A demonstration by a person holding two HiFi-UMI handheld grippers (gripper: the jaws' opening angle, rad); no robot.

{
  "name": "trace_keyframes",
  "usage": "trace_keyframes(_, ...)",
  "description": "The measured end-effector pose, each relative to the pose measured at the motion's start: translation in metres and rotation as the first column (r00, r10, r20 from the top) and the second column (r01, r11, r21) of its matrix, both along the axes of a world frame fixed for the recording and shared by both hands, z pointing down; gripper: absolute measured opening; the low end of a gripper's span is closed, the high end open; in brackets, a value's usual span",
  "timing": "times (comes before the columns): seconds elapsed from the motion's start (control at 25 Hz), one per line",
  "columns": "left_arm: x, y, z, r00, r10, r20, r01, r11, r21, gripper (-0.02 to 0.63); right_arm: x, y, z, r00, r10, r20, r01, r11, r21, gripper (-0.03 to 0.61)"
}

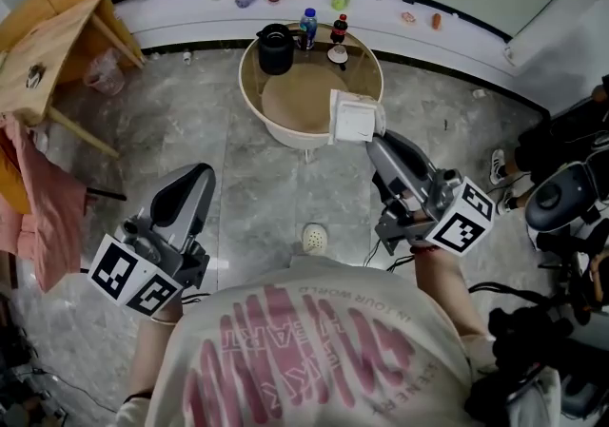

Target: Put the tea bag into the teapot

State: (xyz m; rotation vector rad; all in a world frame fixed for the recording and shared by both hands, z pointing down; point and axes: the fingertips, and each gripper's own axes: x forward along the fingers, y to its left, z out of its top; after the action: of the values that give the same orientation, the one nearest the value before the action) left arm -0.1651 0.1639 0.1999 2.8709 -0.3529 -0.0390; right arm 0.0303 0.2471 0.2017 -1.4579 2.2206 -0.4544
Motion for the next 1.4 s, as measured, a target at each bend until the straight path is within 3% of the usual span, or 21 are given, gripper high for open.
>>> trace_keyframes(0.2, 0.049, -0.013, -0.004, 0.999, -0.034, -0.008, 0.034, 0.999, 0.005, 0.017, 0.051, -0.012, 0.006, 1.000, -0.024, 0.007, 0.024, 1.000, -0.005, 0.044)
trace_keyframes(0.4, 0.088, -0.014, 0.002, 0.998, -0.060, 0.007, 0.060, 0.998, 0.009, 0.017, 0.078, -0.017, 0.016, 0.995, -0.093, -0.031, 0.093, 0.996, -0.012, 0.044)
trace_keyframes(0.56, 0.108, -0.015, -0.003, 0.997, -0.075, -0.028, 0.075, 0.997, -0.013, 0.017, 0.101, -0.023, 0.020, 0.994, -0.109, 0.003, 0.109, 0.994, -0.012, 0.044)
trace_keyframes(0.88, 0.138, -0.029, 0.004, 0.996, -0.086, -0.006, 0.086, 0.996, -0.038, 0.017, 0.125, -0.016, 0.028, 0.997, -0.067, 0.041, 0.068, 0.997, -0.022, 0.044)
trace_keyframes(1.4, 0.182, -0.056, 0.020, 1.000, 0.023, -0.014, -0.024, 0.998, -0.057, 0.017, 0.145, -0.020, 0.051, 0.998, 0.031, 0.060, -0.026, 0.997, -0.073, 0.044)
